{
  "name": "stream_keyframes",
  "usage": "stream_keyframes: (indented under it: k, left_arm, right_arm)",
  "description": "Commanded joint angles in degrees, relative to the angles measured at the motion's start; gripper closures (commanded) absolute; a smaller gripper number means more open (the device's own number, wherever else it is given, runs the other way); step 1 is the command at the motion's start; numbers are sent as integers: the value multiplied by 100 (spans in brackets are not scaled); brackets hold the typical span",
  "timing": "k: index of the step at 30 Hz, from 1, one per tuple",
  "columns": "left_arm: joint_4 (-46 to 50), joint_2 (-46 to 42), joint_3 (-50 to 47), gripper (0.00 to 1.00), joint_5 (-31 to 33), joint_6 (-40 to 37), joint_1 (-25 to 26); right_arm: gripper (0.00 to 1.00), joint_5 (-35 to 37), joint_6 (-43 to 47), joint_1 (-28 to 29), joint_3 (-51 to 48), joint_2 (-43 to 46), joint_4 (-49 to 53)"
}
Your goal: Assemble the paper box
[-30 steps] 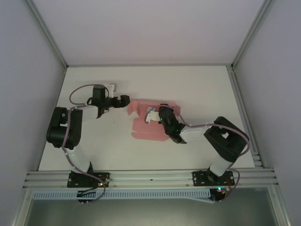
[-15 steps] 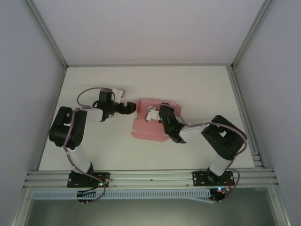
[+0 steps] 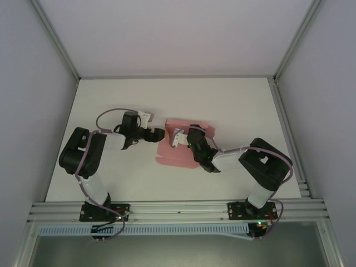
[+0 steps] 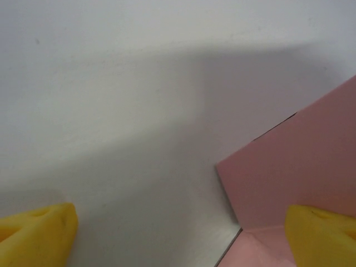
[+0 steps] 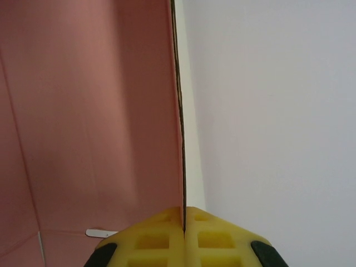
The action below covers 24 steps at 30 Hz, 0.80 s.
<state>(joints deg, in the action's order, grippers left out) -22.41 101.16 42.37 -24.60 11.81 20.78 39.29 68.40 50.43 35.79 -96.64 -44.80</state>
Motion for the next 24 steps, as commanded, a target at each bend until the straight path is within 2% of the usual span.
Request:
stream_keyframes:
  k: [1,8,12,16,18,24]
  left_arm:
    - [343,-316,-265,7,381,-59,41]
    - [611,-791,-247,13,494,-291,54]
    - [650,-657,-12,18,236,-574,168]
    - [653,-482,205,22,132,-955,523]
    - [523,-412,244,23,123,-954,629]
    - [107,-89,328,33,203,-767,691]
  right_arm:
    - [100,288,4,53,-86,56,-22]
    - [100,180,-46,45,7,92,113]
    - [100,135,-116,45,34,104,230]
    - [100,112,-178,45,48,119,331]
    - [100,114,-209,48,37,153,388]
    - [100,77,-307,62,-2,297,657]
